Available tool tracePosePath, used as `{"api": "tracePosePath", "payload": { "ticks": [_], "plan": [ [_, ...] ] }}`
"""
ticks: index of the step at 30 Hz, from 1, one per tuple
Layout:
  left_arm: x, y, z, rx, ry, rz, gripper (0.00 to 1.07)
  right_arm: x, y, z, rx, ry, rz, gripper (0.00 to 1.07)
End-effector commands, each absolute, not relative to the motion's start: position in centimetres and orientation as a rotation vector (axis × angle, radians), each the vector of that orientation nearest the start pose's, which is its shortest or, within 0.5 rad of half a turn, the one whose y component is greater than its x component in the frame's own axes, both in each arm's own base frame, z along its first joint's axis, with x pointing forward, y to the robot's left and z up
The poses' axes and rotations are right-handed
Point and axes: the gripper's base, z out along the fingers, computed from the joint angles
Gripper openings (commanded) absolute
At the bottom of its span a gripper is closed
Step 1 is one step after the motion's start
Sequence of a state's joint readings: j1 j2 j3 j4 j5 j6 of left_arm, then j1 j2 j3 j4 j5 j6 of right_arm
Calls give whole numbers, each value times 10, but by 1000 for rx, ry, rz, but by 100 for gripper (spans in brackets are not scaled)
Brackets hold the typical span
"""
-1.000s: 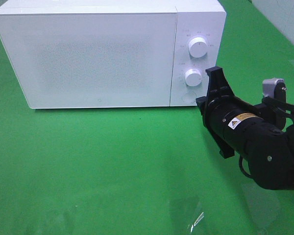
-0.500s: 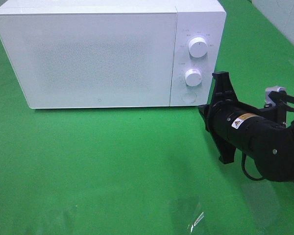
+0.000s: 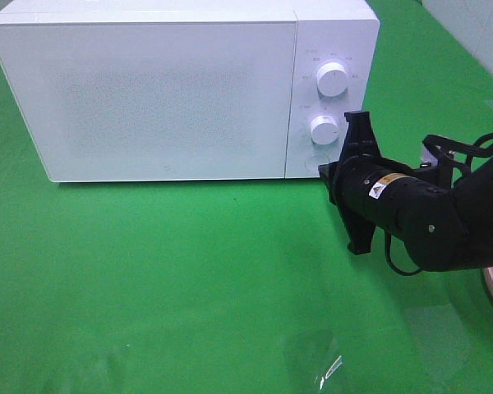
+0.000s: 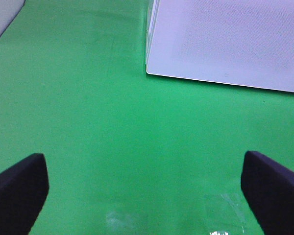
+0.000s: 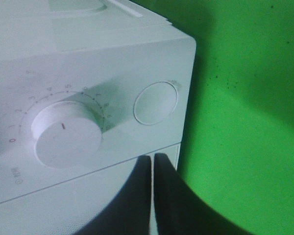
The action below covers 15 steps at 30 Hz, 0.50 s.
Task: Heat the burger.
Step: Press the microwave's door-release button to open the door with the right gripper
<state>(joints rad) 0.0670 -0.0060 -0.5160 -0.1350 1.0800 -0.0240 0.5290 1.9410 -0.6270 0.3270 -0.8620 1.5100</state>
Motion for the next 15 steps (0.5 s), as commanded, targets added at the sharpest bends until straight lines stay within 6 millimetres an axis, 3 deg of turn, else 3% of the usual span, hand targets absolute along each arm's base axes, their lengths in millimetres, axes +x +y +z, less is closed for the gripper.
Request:
{"api": "tracePosePath", "payload": {
  "ticks": [1,15],
  "plan": [
    [-7,-11,282,-84,2023,-125,101,298,148,109,1356,1674,1208,0],
    [-7,-11,282,-84,2023,-125,101,325,144,92,1395,1629,1194,0]
  ]
}}
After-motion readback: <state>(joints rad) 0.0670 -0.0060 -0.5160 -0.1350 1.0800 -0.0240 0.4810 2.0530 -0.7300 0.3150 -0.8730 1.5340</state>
